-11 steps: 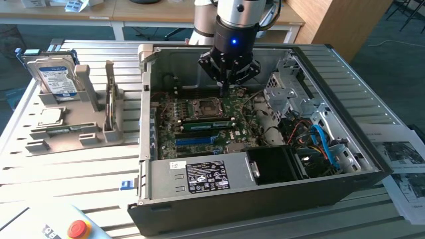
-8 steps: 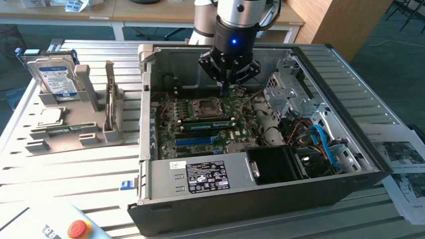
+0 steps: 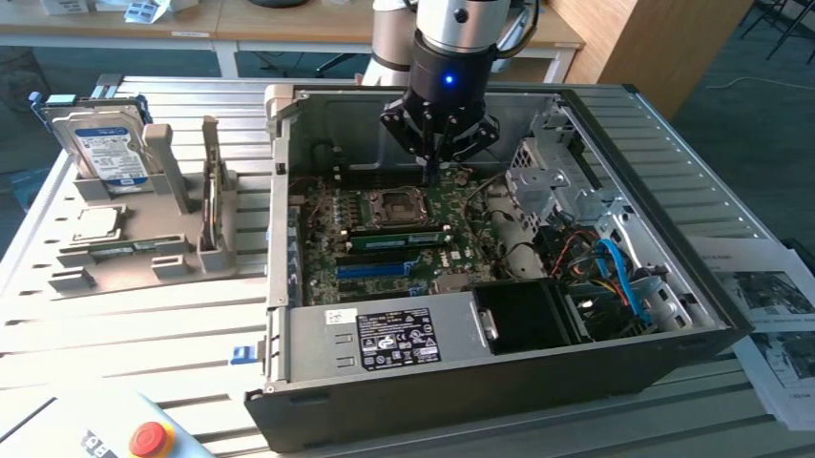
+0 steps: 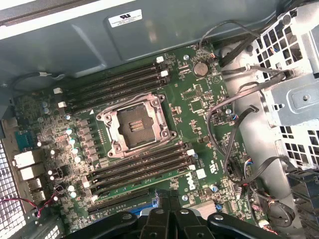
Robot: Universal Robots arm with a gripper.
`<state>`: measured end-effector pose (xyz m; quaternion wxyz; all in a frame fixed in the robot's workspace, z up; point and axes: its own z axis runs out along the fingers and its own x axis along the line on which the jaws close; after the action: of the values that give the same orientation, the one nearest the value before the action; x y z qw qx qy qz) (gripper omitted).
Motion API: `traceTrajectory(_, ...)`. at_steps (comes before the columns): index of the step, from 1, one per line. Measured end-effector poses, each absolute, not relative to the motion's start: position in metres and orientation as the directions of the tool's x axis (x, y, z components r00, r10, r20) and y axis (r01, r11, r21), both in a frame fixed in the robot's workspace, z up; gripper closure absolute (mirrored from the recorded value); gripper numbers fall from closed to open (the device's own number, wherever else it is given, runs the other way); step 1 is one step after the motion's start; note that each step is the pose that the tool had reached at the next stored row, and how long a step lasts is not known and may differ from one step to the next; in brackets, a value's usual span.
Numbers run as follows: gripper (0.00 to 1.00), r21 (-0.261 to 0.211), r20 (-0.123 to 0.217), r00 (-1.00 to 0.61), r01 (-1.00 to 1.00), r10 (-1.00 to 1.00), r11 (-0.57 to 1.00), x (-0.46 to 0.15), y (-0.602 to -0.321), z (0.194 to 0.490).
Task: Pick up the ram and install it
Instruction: 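Press down the ram until it locks into place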
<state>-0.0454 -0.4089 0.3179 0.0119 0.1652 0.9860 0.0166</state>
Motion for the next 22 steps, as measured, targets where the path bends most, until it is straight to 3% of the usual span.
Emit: traceTrajectory(22, 0.9, 0.037, -0.018, -0.988, 0.153, 0.154, 0.988, -0.0454, -0.4089, 0.3179)
